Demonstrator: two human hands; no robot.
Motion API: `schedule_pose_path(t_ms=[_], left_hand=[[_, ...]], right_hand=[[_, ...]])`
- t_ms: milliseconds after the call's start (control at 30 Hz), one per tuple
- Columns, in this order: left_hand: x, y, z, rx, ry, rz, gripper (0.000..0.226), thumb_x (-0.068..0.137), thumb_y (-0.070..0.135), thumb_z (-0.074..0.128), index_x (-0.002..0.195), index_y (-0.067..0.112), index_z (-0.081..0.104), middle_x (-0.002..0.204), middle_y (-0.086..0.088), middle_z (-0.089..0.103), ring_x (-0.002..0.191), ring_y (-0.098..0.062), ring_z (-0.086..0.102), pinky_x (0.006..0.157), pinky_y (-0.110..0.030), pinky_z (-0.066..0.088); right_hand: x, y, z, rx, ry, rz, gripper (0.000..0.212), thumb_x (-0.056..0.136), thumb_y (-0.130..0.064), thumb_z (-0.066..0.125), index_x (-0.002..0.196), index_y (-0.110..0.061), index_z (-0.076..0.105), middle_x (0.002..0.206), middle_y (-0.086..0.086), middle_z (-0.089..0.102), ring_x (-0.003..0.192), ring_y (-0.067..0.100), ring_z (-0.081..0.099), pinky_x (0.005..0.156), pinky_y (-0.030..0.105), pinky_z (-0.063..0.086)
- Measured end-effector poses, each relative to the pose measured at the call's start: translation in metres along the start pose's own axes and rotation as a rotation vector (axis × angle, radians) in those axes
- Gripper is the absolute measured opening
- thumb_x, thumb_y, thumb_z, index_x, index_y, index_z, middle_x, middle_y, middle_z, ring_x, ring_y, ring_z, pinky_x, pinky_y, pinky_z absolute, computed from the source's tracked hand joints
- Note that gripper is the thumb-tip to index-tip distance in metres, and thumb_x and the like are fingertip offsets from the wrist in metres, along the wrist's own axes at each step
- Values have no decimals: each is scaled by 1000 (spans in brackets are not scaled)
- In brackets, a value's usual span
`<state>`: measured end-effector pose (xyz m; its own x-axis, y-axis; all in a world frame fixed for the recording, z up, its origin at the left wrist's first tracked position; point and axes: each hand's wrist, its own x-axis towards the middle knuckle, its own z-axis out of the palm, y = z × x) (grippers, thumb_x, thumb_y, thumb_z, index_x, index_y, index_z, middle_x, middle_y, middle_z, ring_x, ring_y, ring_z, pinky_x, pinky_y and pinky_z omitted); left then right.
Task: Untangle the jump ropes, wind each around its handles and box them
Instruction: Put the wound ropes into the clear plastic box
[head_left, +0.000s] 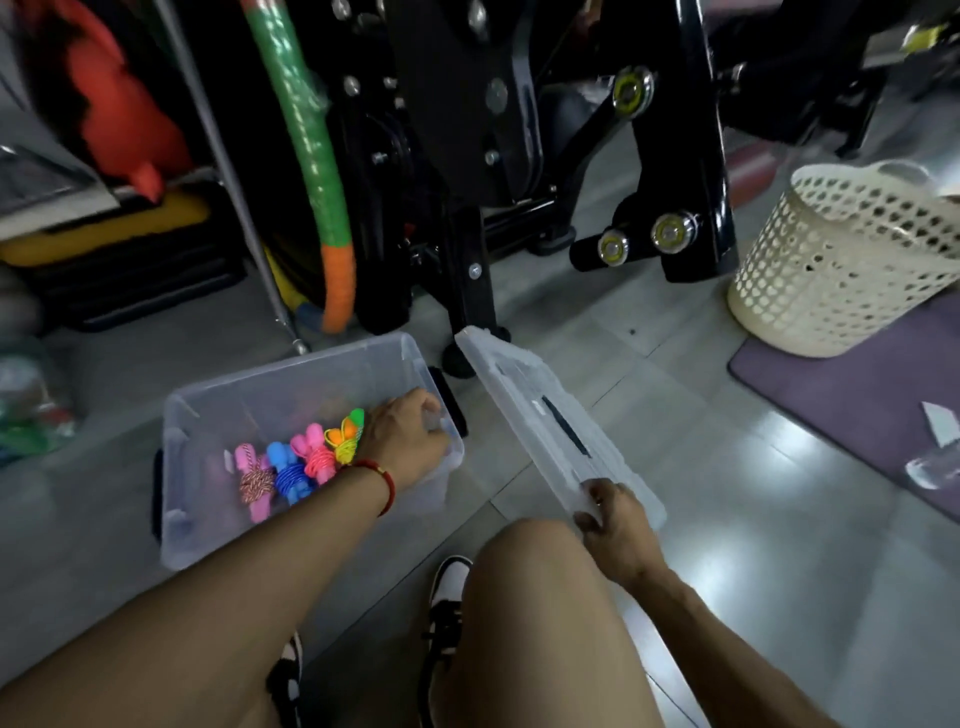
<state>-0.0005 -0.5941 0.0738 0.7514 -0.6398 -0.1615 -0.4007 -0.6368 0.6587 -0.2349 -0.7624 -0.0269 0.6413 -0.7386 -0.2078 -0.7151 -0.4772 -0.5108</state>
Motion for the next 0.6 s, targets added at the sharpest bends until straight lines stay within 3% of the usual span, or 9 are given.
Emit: schedule_pose_path(t_ms=[167,233,400,500,600], left_hand=[[-25,-26,-48,3,97,-73,33,85,21,67,118,17,62,120,-8,64,118,-30,55,103,-38,43],[-31,-45,-67,-30,176,-157,36,88,25,65,122,14,58,124,-14,61,120,-34,53,103,-39,42],[-47,-102,-107,-95,357,-362,38,102,29,42,127,5,56,131,-26,56,118,-43,52,102,-46,42],[-51,-145,-124,-165,382,-492,64,92,52,30,134,9,53,137,-23,54,120,-43,53,103,-46,43],[-35,-229,-122,-215,297,-671,78,81,68,33,130,10,50,123,-17,62,104,-43,64,81,-47,58]], right_hand=[[-16,-25,-41,-80,31,-303,35,91,-10,66,124,-10,56,118,6,53,107,22,50,91,31,43],[-9,-45,-55,-113,7,-432,34,89,-8,68,121,-11,58,114,3,54,104,17,47,94,38,46],[30,-111,-70,-287,-116,-757,41,85,-6,71,123,-10,59,126,10,54,117,30,52,102,46,47],[53,-159,-56,-413,-212,-942,46,89,-10,70,133,-12,55,138,10,48,128,29,45,109,39,39],[70,-195,-19,-534,-305,-1011,47,94,-14,64,138,-16,50,146,7,41,134,26,39,113,37,32]])
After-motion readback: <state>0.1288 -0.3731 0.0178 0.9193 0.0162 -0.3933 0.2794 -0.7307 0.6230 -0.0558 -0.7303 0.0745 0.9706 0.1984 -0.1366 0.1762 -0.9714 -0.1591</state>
